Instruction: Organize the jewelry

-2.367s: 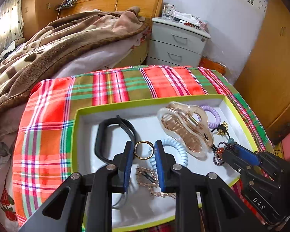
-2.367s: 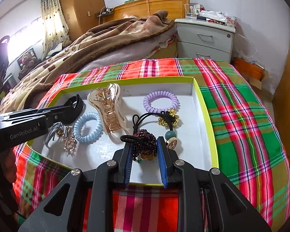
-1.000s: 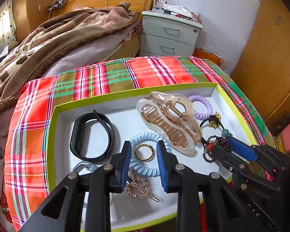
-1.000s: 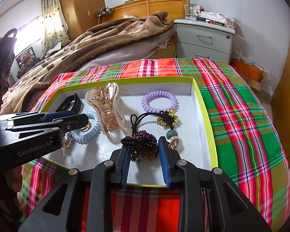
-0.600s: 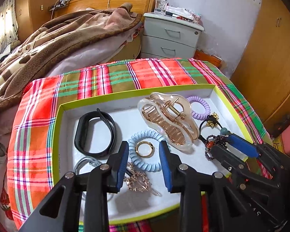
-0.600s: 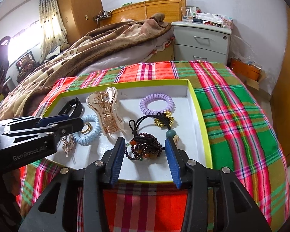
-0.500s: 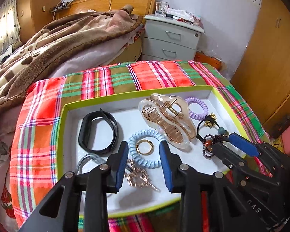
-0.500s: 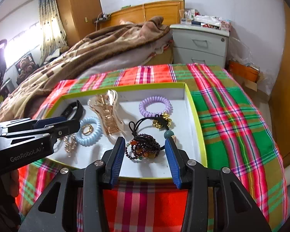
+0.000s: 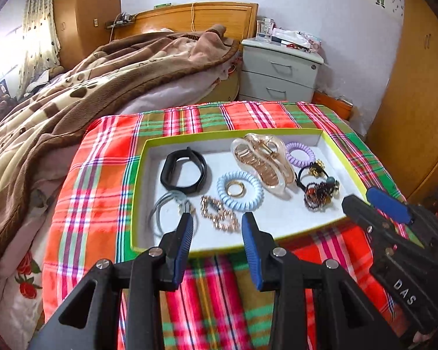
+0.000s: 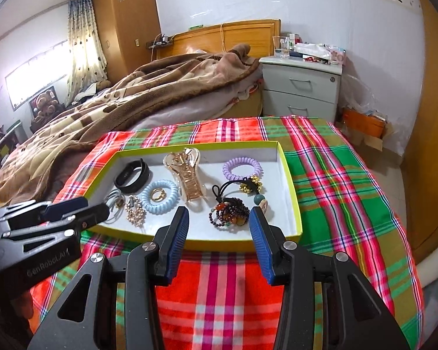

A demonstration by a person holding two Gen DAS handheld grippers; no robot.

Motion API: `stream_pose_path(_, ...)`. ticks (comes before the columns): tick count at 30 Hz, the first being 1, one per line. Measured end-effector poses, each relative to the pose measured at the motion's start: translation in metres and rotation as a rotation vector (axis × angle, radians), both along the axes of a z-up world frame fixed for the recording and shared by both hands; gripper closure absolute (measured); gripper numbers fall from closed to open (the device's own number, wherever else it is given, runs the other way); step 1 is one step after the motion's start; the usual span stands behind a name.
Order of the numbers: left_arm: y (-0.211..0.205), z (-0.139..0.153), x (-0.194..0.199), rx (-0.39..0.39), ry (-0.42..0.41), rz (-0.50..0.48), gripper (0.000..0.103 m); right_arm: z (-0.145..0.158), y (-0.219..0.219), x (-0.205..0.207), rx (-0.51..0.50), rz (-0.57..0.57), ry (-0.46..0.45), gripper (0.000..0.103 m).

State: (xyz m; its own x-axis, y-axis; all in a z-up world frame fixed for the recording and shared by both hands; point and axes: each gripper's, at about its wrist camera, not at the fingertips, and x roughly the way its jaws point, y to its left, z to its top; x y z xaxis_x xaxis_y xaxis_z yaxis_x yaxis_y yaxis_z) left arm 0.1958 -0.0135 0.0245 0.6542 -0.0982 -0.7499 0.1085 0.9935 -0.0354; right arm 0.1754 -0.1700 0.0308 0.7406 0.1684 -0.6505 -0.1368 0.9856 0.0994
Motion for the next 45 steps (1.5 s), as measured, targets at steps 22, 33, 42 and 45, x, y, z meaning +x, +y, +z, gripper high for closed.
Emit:
stream_pose_path(22,0.018,-0.001,-0.028,-0.033,-0.013,0.07,0.067,0.003,0.015,-0.015,0.007,0.017,-0.012,0.059)
stream_pose_path(33,0.026,-0.003,-0.028,-0.044,-0.007,0.096,0.067,0.002,0.019,-0.014,0.004,0.019,-0.004,0.059)
stream_pose_path(42,0.032,-0.003,-0.029,-0.048,0.0,0.1,0.067,0.0,0.023,-0.012,-0.005,0.021,0.004,0.059)
stream_pose_path(45,0.034,-0.003,-0.029,-0.048,0.001,0.106,0.067,-0.001,0.026,-0.012,-0.009,0.021,0.007,0.059)
